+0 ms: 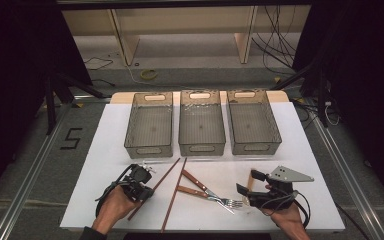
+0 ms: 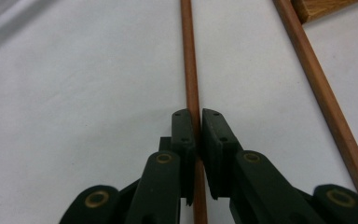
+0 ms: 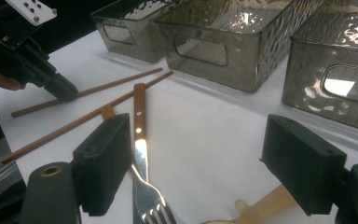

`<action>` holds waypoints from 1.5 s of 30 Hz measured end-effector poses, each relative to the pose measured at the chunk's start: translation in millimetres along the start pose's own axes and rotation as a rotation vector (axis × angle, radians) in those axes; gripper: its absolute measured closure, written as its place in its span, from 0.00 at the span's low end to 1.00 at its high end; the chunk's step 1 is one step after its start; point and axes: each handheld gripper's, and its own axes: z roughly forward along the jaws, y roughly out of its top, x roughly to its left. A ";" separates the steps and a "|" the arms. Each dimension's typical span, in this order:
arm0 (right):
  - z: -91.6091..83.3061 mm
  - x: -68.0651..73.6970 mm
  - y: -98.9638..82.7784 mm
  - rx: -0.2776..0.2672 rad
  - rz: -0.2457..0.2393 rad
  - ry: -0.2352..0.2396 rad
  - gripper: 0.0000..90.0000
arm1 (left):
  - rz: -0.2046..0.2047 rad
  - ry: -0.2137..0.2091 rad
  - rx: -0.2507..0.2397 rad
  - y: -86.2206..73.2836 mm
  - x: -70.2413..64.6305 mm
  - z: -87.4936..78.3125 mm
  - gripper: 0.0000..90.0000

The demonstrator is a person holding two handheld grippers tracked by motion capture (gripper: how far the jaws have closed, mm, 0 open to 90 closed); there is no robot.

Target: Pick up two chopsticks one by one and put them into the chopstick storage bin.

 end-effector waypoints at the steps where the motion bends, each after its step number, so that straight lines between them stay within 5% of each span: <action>1: -0.1 0.0 0.0 0.001 0.003 0.000 0.28 | 0.003 0.001 0.002 -0.1 0.1 -0.2 0.93; 17: -0.2 -0.6 0.1 -0.003 0.006 0.003 0.28 | 0.038 0.019 -0.032 -2.8 5.3 -6.6 0.93; 39: -1.0 -1.3 0.4 -0.011 0.013 0.011 0.28 | 0.043 -0.051 -0.187 9.2 15.3 -45.2 0.93; 45: -0.9 -1.6 0.2 -0.010 0.016 0.016 0.28 | 0.065 -0.072 -0.172 11.6 14.4 -48.4 0.93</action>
